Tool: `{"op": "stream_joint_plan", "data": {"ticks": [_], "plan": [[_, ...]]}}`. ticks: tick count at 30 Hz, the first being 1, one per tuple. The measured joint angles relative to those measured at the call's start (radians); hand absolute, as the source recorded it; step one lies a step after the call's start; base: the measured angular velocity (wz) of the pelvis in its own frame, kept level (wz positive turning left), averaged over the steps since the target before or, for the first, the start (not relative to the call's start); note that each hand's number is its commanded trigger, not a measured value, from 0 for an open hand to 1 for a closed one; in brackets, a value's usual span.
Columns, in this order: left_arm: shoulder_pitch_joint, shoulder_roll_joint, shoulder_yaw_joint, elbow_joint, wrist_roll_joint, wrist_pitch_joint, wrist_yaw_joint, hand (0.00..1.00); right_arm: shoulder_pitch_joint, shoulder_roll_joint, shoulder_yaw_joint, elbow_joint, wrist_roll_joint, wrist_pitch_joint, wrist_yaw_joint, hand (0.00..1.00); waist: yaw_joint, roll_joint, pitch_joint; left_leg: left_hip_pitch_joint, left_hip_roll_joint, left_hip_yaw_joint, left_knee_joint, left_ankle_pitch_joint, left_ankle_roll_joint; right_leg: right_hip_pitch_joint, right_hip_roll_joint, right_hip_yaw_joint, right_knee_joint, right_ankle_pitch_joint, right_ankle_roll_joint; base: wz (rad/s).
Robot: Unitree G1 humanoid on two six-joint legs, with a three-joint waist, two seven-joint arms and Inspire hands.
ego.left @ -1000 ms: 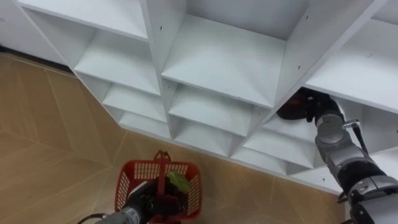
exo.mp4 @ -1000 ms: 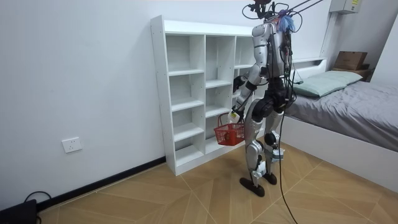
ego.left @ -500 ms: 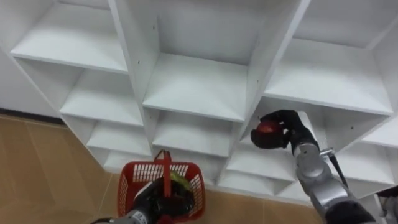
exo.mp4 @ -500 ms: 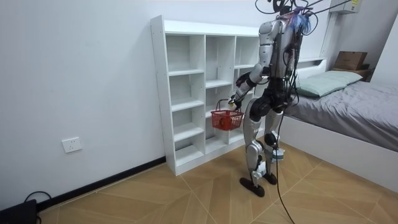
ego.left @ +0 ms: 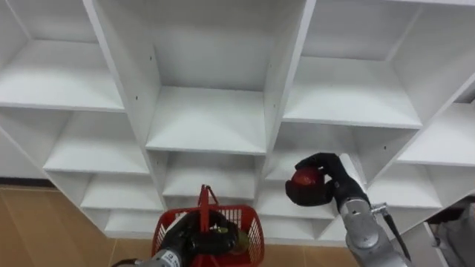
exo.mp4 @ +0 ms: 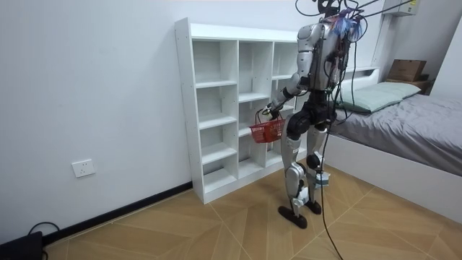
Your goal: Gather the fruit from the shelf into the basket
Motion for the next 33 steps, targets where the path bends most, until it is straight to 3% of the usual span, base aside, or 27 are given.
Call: {"op": "stream_joint_plan", "data": {"ticks": [5,14,26,33], "plan": [[-0.001,-0.016,0.003,-0.003,0.000,-0.001,0.014,1.00,0.032,0.011,0.002,-0.031,-0.012,-0.006,0.016,1.00,-0.024,0.009,0.0045,0.036,-0.005,0.002,-0.020,0.000,0.000,0.032,0.000,0.012,-0.017,-0.006,0.007,-0.03],[-0.002,-0.018,0.004,-0.004,0.004,-0.001,0.019,1.00,0.076,0.028,0.002,-0.031,-0.012,-0.003,0.081,1.00,-0.035,0.009,0.0053,0.044,-0.005,0.013,-0.023,0.000,0.000,0.030,-0.001,0.017,-0.019,-0.007,0.008,-0.04],[-0.002,-0.024,-0.001,-0.001,0.004,-0.001,0.010,1.00,0.084,0.048,0.006,-0.032,-0.014,0.000,0.236,1.00,-0.023,0.012,0.0083,0.051,-0.003,0.016,-0.026,-0.005,0.002,0.031,0.002,0.015,-0.015,-0.012,0.008,0.00],[-0.001,-0.022,-0.021,-0.001,0.003,-0.001,0.011,1.00,0.084,0.052,0.046,-0.032,-0.032,0.008,0.271,1.00,-0.020,0.007,0.0103,0.051,-0.003,0.019,-0.026,-0.005,0.002,0.030,0.001,0.017,-0.015,-0.012,0.009,0.00]]}}
